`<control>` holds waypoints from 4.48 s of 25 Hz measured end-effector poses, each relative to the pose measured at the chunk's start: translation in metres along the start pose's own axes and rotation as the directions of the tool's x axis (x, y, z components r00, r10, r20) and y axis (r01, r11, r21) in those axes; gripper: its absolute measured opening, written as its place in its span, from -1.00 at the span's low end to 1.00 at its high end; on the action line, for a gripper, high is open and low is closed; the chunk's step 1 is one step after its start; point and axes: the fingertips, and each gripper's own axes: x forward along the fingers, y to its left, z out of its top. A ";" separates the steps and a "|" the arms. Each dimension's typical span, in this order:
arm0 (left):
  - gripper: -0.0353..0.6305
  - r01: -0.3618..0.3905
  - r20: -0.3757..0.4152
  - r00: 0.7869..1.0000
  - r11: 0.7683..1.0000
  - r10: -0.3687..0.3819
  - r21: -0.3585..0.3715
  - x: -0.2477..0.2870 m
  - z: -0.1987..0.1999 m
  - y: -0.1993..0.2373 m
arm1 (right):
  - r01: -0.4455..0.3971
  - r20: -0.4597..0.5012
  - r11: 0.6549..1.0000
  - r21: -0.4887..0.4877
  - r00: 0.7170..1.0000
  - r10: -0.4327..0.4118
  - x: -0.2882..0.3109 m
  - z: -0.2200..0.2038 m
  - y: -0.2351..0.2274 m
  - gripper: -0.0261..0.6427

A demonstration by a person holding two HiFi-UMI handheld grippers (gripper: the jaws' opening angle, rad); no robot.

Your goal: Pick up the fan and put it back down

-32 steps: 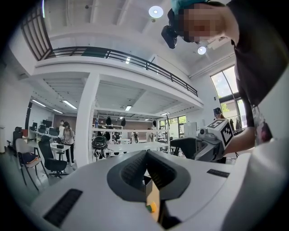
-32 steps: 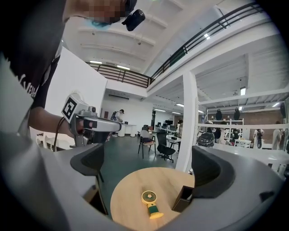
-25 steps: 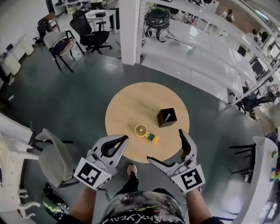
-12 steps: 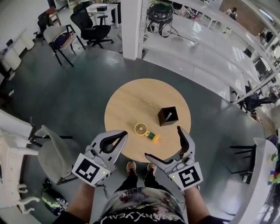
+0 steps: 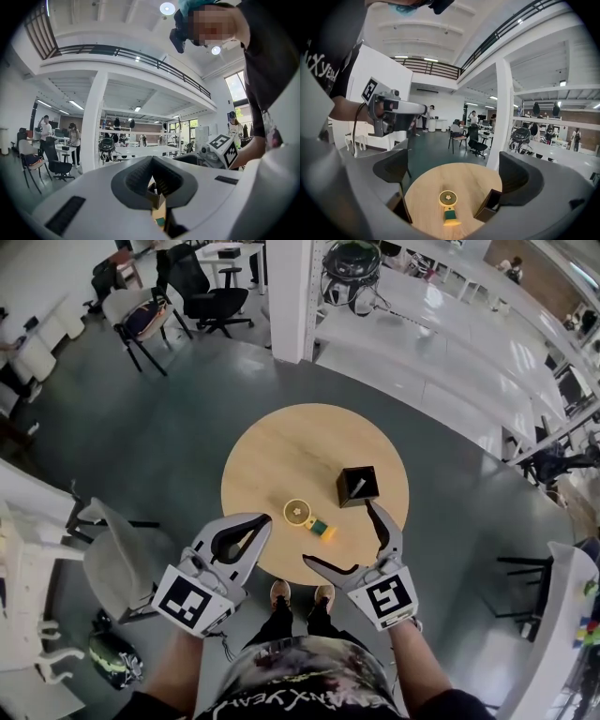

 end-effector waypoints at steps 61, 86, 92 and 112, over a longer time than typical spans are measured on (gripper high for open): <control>-0.84 -0.077 -0.039 0.996 0.996 0.075 -0.050 0.010 -0.007 0.014 | -0.230 -0.679 0.968 0.095 0.696 0.232 0.136 -0.293 0.015 0.71; -0.84 -0.068 -0.038 0.997 0.997 0.066 -0.043 0.010 -0.005 0.013 | -0.278 -0.703 0.960 0.032 0.676 0.219 0.126 -0.288 0.018 -0.38; -0.84 -0.071 -0.035 0.997 0.997 0.069 -0.043 0.008 -0.004 0.014 | -0.277 -0.684 0.960 0.029 0.695 0.222 0.125 -0.285 0.018 -0.37; -0.84 -0.051 -0.017 0.999 0.998 0.051 -0.036 0.011 0.002 0.007 | -0.215 -0.426 0.976 0.020 0.882 0.203 0.123 -0.173 0.008 -0.37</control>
